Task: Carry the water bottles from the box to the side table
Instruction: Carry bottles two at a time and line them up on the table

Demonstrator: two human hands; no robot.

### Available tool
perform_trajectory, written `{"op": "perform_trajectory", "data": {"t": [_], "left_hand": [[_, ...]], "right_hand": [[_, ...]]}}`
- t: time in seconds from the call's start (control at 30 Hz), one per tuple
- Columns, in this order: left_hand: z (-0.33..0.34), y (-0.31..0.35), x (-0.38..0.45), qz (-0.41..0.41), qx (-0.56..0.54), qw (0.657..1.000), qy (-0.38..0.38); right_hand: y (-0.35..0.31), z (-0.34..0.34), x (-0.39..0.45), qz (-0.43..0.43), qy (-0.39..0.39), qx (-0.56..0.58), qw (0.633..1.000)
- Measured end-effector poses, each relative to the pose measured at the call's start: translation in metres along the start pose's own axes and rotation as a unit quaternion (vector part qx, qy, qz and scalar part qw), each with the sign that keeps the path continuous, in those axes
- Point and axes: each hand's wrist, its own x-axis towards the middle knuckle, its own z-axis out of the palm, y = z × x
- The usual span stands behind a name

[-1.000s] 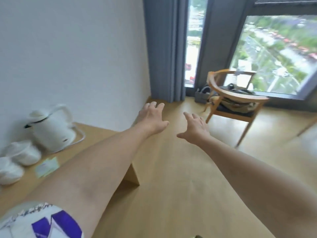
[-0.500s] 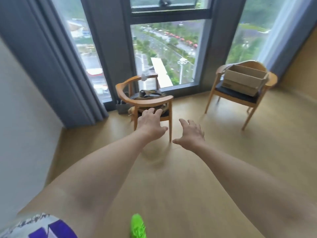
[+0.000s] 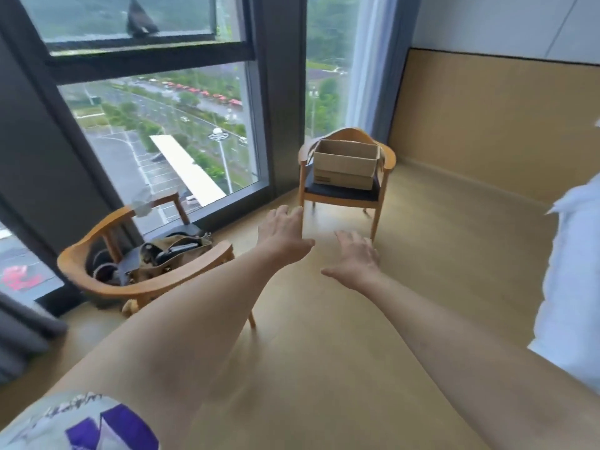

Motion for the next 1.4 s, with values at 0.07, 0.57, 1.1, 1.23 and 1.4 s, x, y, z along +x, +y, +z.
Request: {"op": "perform_trajectory", "data": {"t": [0.07, 0.57, 1.1, 1.23, 1.4], "left_hand": [[0.004, -0.001, 0.041, 0.019, -0.002, 1.0, -0.002], [0.106, 0.027, 0.314, 0.091, 0.014, 0.995, -0.045], [0.178, 0.083, 0.611, 0.081, 0.009, 0.994, -0.078], [0.203, 0.078, 0.691, 0.105, 0.011, 0.99, -0.094], [0.222, 0.064, 0.808, 0.115, -0.001, 0.987, -0.113]], "right_hand": [[-0.005, -0.005, 0.03, 0.017, 0.011, 0.009, 1.0], [0.072, 0.017, 0.308, 0.085, 0.0, 0.02, 0.996], [0.137, -0.011, 0.609, 0.09, -0.036, 0.025, 0.995], [0.145, 0.001, 0.688, 0.108, -0.038, 0.017, 0.993], [0.139, 0.012, 0.801, 0.139, -0.031, 0.033, 0.989]]}}
